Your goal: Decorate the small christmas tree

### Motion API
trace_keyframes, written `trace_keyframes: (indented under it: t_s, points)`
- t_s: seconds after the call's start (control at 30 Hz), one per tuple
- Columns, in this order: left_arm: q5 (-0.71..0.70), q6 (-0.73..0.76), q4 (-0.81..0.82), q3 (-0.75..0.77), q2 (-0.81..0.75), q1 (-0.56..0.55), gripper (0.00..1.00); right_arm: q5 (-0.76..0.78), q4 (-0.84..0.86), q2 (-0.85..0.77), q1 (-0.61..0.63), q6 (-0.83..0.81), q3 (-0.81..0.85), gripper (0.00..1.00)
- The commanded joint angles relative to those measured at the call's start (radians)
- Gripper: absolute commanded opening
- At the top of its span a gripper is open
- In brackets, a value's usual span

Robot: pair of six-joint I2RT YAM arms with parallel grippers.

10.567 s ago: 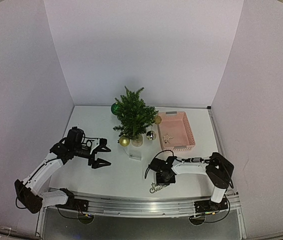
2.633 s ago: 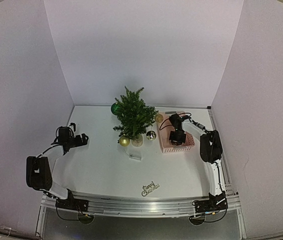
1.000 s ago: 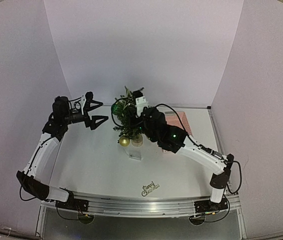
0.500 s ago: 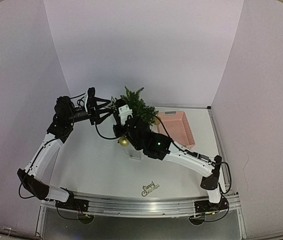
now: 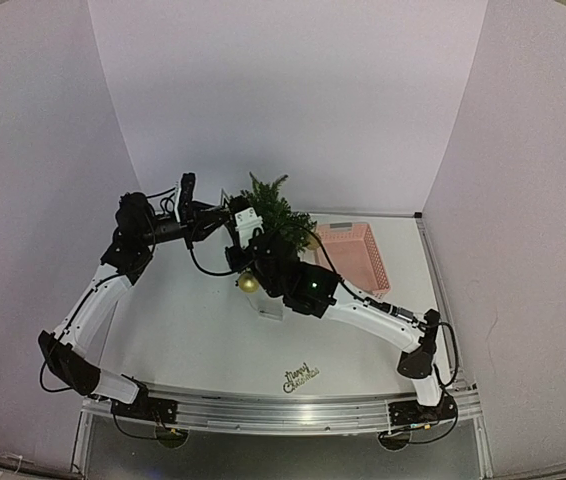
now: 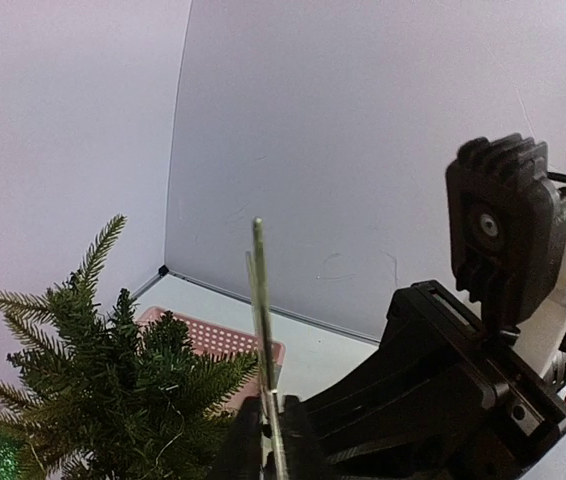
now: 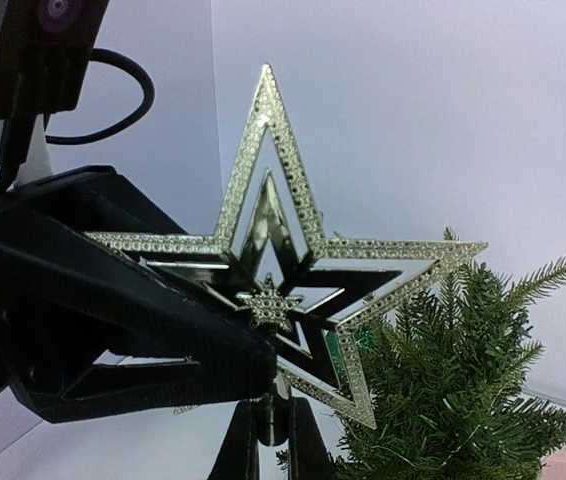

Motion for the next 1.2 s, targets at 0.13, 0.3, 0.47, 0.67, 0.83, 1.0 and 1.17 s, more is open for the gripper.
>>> trace_keyframes:
  t_s: [0.13,0.3,0.47,0.67,0.83,1.0,1.17]
  points:
    - [-0.011,-0.087,0.091,0.011,0.011,0.009,0.0,-0.108,0.04,-0.012,0.005,-0.118,0.022,0.19]
    - [-0.006,-0.124,0.19,0.075,0.056,0.067,0.0,-0.19,-0.029,-0.125,-0.039,-0.16,-0.027,0.71]
    - [0.014,-0.125,0.249,0.205,0.18,0.072,0.0,-0.342,-0.099,-0.309,-0.186,-0.007,-0.18,0.85]
    - [0.043,-0.088,0.143,0.431,0.365,0.053,0.0,-0.431,-0.158,-0.428,-0.353,0.191,-0.327,0.87]
    - [0.03,0.053,0.053,0.545,0.443,0.005,0.0,-0.498,-0.199,-0.417,-0.425,0.256,-0.341,0.87]
    - [0.051,0.088,0.04,0.577,0.491,-0.029,0.0,-0.53,-0.199,-0.399,-0.462,0.279,-0.356,0.87]
    - [0.02,0.155,-0.083,0.662,0.554,-0.053,0.0,-0.53,-0.198,-0.408,-0.485,0.283,-0.389,0.87]
